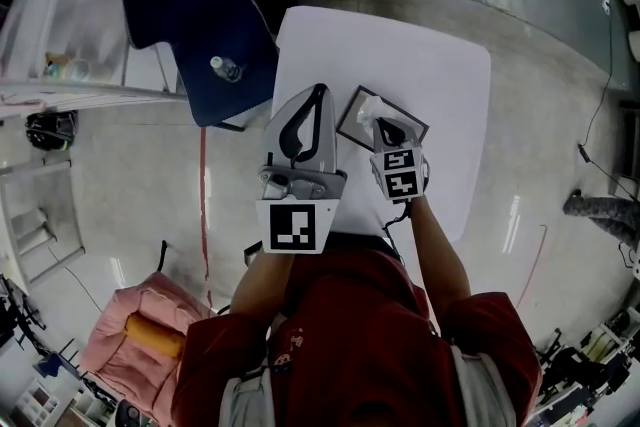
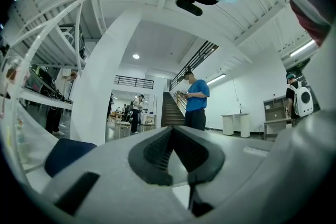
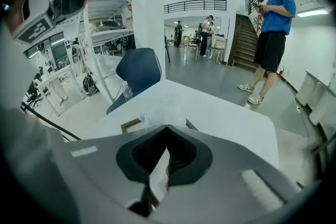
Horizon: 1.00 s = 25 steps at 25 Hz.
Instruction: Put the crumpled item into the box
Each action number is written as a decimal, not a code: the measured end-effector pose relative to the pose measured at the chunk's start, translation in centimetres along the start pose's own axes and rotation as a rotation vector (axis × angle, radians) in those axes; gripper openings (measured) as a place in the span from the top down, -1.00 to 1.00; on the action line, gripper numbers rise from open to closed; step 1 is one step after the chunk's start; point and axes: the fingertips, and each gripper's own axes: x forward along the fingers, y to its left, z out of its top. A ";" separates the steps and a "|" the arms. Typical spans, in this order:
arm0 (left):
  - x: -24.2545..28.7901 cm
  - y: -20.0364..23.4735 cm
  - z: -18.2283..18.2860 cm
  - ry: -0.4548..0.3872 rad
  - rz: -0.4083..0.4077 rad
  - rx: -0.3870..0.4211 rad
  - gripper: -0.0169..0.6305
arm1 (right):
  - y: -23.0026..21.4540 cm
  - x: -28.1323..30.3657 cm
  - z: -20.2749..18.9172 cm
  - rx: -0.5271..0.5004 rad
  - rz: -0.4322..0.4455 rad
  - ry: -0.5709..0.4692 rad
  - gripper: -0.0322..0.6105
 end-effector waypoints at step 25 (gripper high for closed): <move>1.0 2.4 -2.8 0.045 0.038 -0.046 0.94 | 0.0 6.8 -4.5 -0.117 0.108 0.370 0.89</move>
